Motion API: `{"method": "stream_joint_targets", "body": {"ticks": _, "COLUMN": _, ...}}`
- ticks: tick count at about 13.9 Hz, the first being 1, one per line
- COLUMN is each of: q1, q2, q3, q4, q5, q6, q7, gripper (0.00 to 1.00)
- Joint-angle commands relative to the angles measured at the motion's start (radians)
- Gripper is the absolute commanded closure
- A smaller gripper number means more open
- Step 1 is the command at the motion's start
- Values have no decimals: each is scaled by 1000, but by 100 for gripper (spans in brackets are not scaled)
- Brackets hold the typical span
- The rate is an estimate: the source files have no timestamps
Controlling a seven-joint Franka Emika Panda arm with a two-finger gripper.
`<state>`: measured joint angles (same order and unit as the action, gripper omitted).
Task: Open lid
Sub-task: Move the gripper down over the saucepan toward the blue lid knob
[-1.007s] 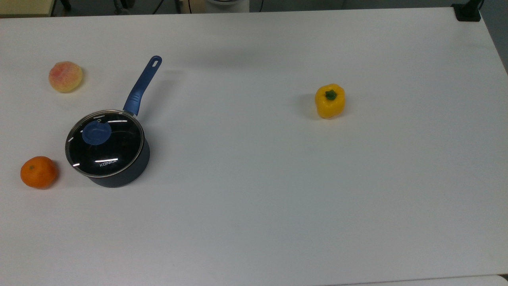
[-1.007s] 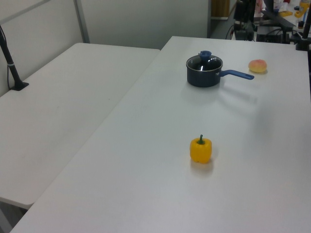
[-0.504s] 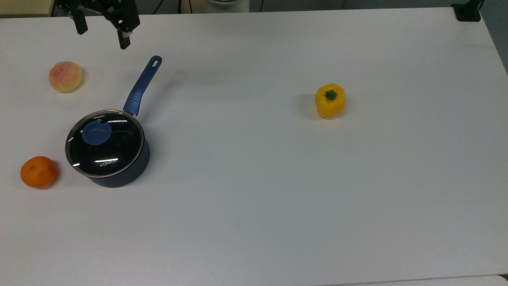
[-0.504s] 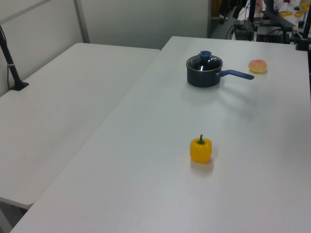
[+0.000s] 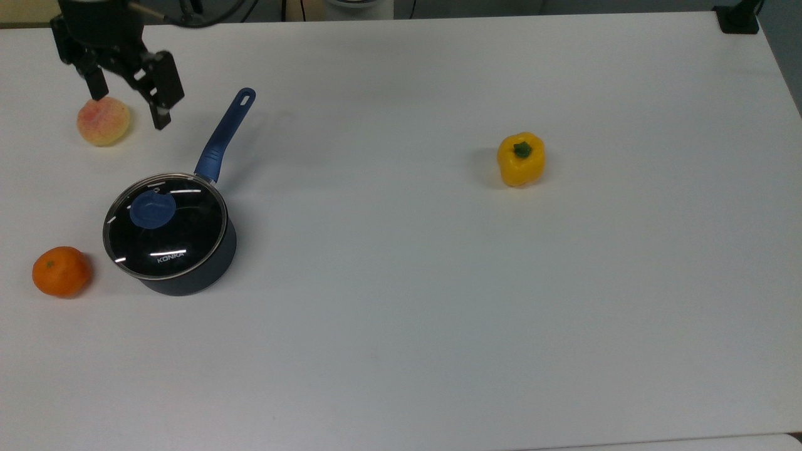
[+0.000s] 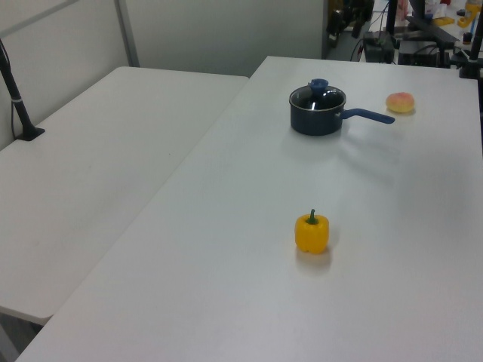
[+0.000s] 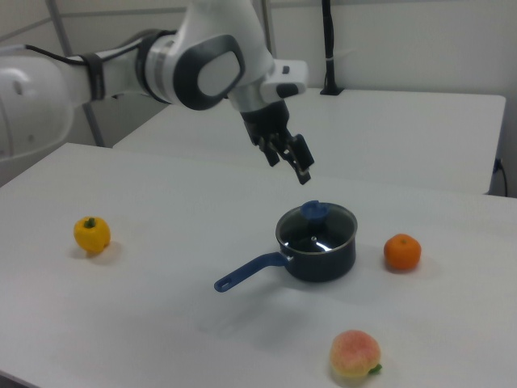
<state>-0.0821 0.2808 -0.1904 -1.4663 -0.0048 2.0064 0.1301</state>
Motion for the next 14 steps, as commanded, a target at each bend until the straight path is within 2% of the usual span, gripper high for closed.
{"method": "stream_joint_targets", "body": {"ticks": 1, "q1": -5, "q2": 119, "q3": 0, "q4": 87, "q5": -4, "q6": 40, "q7": 22, "gripper": 0}}
{"method": "stream_joint_targets", "body": {"ticks": 7, "q1": -1, "q2": 207, "q3": 9, "q4": 84, "q5": 0, "q6": 107, "q7": 14, "gripper": 0}}
{"method": "stream_joint_targets", "body": {"ticks": 8, "q1": -1, "q2": 209, "q3": 9, "q4": 75, "q5": -3, "q6": 164, "q7": 14, "gripper": 0}}
{"method": "stream_joint_targets", "body": {"ticks": 14, "q1": -2, "q2": 245, "q3": 9, "q4": 70, "q5": -9, "q6": 238, "q7": 11, "gripper": 0}}
